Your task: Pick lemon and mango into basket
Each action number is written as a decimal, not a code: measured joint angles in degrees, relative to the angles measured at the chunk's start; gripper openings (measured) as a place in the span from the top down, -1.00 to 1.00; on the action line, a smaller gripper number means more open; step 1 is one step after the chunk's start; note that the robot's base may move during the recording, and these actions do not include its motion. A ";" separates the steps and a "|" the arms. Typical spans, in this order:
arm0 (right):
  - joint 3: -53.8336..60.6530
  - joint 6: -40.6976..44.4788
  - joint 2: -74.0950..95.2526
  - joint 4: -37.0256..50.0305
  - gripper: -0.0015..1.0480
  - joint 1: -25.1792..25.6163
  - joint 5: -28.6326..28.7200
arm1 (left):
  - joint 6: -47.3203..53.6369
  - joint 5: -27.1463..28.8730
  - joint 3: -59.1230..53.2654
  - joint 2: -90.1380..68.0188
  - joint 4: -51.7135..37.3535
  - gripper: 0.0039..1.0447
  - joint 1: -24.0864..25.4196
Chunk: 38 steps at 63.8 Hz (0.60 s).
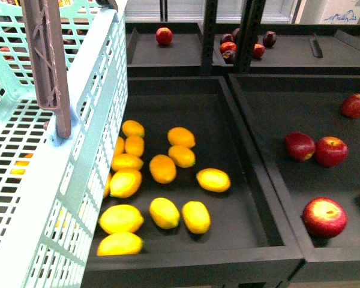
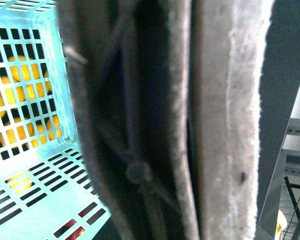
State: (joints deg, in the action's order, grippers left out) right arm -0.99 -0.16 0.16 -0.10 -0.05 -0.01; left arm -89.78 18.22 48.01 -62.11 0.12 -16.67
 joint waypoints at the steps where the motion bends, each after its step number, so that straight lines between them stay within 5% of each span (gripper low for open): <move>1: 0.00 0.00 0.00 0.00 -0.83 0.00 0.00 | 0.00 0.02 0.00 -0.02 0.00 0.72 0.00; 38: 0.00 0.00 0.00 0.02 -0.83 0.07 0.31 | 0.11 0.96 -0.13 -0.13 0.02 0.72 0.61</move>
State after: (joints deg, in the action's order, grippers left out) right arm -0.99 -0.16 0.16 -0.08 0.01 0.30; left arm -89.67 19.18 47.88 -62.24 0.14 -16.05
